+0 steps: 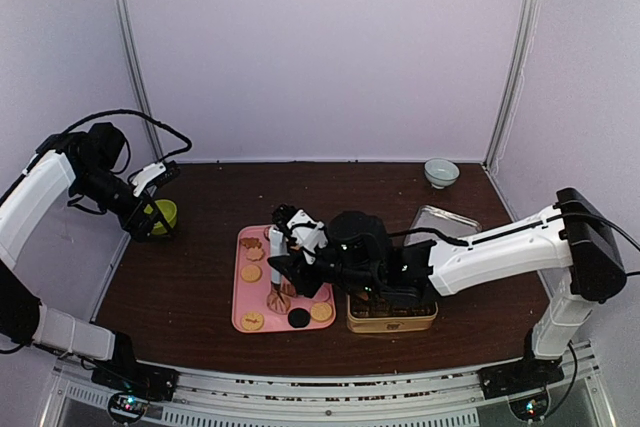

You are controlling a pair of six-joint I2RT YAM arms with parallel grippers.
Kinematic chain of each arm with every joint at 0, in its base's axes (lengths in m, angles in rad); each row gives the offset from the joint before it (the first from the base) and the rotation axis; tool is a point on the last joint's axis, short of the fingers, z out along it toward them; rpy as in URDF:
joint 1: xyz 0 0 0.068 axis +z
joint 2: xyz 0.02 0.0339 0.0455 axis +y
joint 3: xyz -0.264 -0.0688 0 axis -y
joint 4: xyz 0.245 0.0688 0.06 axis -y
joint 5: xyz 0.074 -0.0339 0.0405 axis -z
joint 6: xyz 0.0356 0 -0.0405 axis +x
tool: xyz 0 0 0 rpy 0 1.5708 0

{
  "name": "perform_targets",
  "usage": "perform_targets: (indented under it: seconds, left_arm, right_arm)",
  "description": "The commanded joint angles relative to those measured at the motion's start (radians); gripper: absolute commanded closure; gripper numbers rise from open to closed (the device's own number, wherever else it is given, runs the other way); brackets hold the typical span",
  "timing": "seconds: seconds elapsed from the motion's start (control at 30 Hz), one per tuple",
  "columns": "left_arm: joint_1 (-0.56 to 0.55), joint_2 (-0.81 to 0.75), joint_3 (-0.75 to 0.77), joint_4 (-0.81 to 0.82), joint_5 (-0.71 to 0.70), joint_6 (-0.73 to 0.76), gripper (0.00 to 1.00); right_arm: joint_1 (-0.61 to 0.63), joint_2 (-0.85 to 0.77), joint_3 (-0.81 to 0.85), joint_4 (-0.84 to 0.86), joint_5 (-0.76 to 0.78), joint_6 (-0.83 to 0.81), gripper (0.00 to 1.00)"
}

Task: Pack the cookies
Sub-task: Pick up the fake cookies from the plate.

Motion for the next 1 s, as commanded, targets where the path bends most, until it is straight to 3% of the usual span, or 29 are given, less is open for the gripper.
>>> perform_targets:
  seconds: [0.0, 0.3, 0.57, 0.97]
  left_arm:
    - [0.007, -0.018, 0.010, -0.004, 0.015, 0.009, 0.09]
    - [0.007, -0.020, 0.002, -0.007, 0.017, 0.014, 0.09]
    - [0.007, -0.023, 0.002, -0.007, 0.015, 0.012, 0.09]
    - [0.008, -0.024, 0.005, -0.007, 0.016, 0.012, 0.09]
  right_arm:
    - [0.004, 0.023, 0.022, 0.048, 0.006, 0.005, 0.62]
    - [0.004, 0.036, -0.029, 0.090, -0.017, 0.056, 0.62]
    - [0.003, 0.022, 0.013, 0.052, 0.017, 0.019, 0.74]
    - [-0.007, -0.187, 0.016, -0.027, 0.075, -0.029, 0.82]
